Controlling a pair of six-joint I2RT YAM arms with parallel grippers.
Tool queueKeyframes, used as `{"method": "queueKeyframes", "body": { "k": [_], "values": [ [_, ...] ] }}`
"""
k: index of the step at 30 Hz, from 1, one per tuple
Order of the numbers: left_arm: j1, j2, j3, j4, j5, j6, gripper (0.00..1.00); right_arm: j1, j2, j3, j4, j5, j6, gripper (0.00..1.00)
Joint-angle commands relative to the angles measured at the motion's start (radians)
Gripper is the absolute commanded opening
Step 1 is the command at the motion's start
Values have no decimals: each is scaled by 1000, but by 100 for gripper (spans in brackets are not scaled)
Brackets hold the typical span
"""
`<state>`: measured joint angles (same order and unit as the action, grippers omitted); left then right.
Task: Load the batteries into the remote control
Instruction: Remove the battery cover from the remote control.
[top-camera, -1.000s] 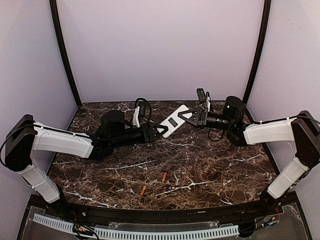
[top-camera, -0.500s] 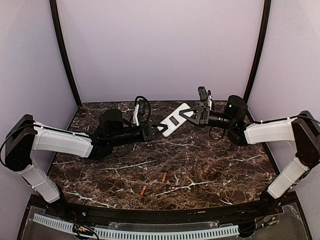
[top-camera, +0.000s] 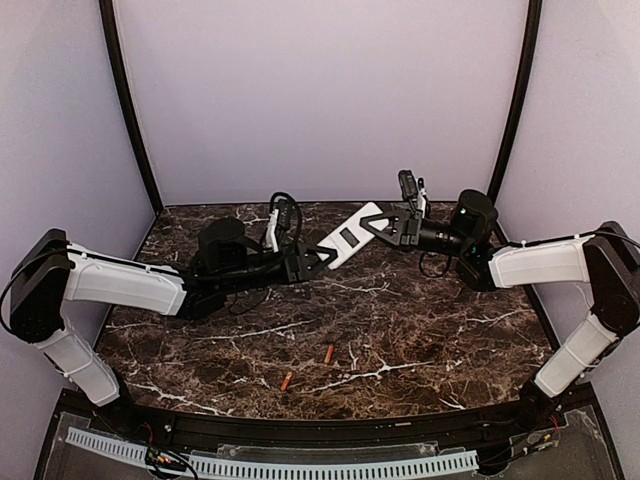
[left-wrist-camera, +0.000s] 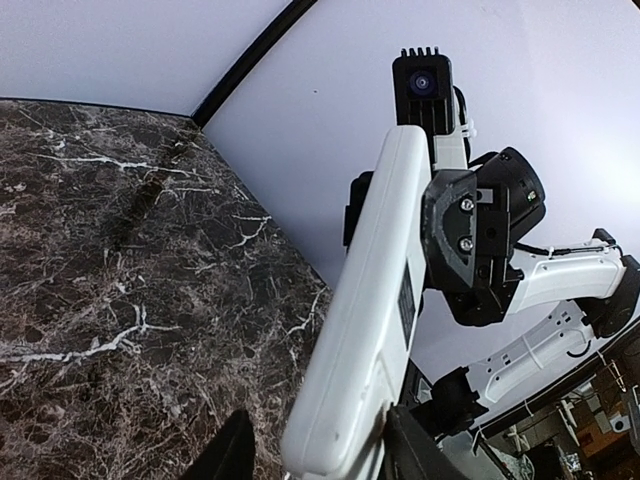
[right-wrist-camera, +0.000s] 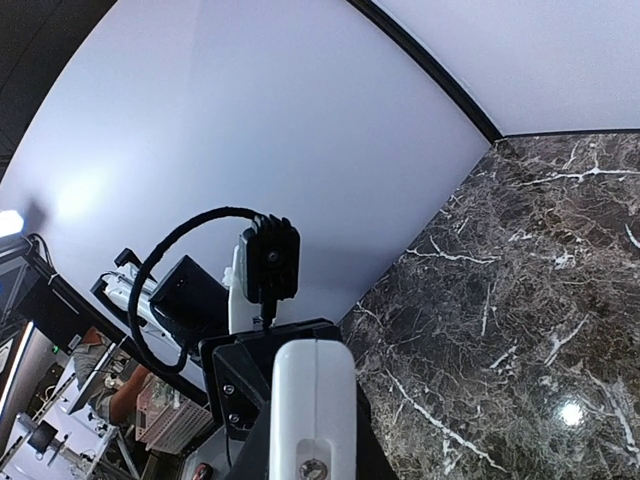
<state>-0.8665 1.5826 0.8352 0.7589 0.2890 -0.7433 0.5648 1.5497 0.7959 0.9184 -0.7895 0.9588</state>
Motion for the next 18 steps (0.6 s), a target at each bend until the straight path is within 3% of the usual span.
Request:
{"method": "queueKeyframes", "body": {
  "k": [1,9,18],
  "values": [
    [4,-25,2,-45,-18,9,44,0,-33,18,-22,24,-39,0],
    [4,-26,-14,-11,1,-18,37,0,-76,43,-199,94,-134,0],
    [4,-13,-1,-4,21,-28,26,0,-74,42,-213,101,-147,0]
  ]
}}
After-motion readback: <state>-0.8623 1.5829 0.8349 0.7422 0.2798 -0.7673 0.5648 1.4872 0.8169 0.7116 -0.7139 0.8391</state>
